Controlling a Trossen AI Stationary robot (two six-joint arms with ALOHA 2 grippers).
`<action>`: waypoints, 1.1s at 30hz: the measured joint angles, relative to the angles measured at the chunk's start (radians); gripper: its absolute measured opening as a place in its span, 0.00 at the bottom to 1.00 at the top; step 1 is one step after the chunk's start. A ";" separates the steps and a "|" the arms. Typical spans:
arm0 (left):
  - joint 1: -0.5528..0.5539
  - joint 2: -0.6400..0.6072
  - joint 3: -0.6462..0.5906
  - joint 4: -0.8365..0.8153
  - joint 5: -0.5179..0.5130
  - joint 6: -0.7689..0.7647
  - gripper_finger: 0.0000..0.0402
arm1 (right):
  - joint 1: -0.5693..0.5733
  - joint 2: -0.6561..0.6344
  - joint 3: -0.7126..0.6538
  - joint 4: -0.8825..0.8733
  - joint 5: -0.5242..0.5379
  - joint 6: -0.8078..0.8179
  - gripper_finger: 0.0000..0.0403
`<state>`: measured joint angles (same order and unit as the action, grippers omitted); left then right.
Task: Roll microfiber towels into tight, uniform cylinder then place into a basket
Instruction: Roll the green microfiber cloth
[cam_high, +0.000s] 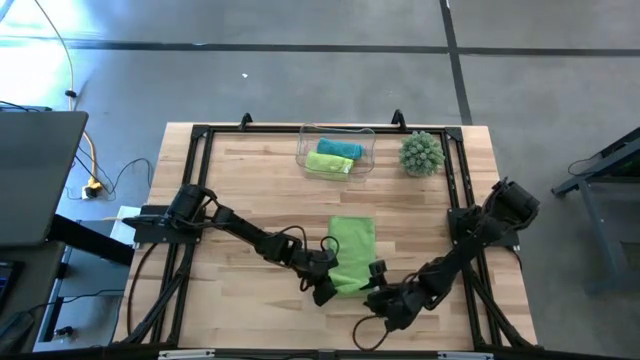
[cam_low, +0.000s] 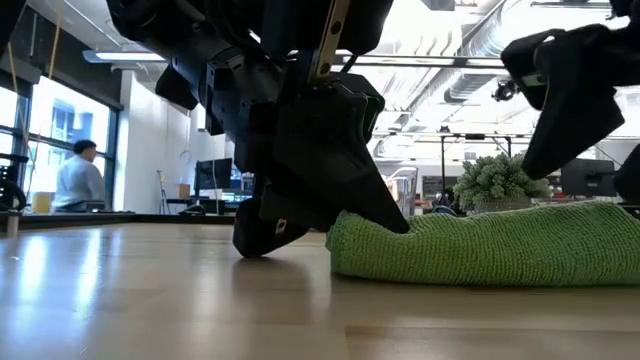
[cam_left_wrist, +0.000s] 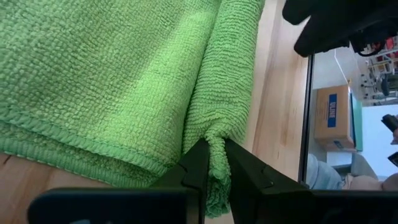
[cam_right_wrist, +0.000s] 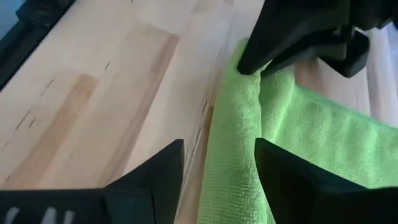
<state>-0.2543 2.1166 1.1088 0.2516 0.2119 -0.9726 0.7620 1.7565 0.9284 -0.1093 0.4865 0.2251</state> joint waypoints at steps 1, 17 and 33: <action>0.000 0.000 0.000 0.000 0.000 0.000 0.09 | 0.000 0.000 0.000 -0.007 0.002 0.010 0.47; 0.000 -0.014 -0.004 0.004 0.001 0.017 0.09 | -0.001 0.082 0.002 -0.133 -0.034 0.337 0.47; -0.003 -0.137 -0.013 -0.053 0.018 0.290 0.25 | 0.039 0.120 0.000 -0.179 0.014 0.849 0.16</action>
<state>-0.2575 1.9801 1.0953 0.1987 0.2301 -0.6825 0.8014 1.8767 0.9287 -0.2883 0.5007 1.0743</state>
